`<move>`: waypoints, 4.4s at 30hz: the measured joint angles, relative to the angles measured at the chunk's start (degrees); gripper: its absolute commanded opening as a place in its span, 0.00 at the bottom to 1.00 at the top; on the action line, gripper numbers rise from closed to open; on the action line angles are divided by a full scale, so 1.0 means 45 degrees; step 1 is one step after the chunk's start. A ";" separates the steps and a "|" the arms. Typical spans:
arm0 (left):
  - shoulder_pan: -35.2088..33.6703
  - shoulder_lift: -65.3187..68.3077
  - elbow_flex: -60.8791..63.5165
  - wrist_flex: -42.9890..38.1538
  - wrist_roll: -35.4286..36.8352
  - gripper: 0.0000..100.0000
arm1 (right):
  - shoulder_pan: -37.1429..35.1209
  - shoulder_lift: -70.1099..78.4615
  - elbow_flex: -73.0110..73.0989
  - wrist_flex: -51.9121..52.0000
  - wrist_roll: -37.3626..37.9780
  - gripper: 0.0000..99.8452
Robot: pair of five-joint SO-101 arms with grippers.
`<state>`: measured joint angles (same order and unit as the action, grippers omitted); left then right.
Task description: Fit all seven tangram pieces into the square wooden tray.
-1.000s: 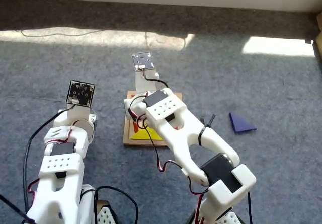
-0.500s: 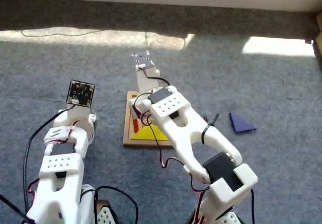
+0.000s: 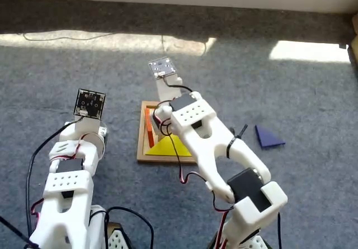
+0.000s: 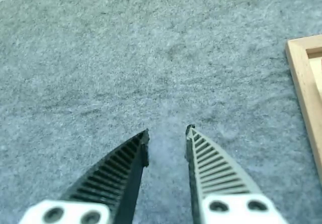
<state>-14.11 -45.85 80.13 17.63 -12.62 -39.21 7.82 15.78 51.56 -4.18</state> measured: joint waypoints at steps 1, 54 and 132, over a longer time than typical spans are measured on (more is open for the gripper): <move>0.0000 0.0000 0.0000 0.0000 0.0000 0.13 | -0.0254 0.0000 -0.0156 0.0000 0.0000 0.15; 0.0000 0.0000 0.0000 0.0000 0.0000 0.13 | -0.0430 0.0234 0.0762 -0.2481 0.0000 0.01; 0.0039 0.0000 0.0000 0.0000 0.0000 0.13 | 1.0413 -0.2950 0.5275 0.1035 1.3343 0.34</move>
<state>-13.93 -45.85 80.13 17.63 -12.62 7.65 -5.45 39.52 56.22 55.87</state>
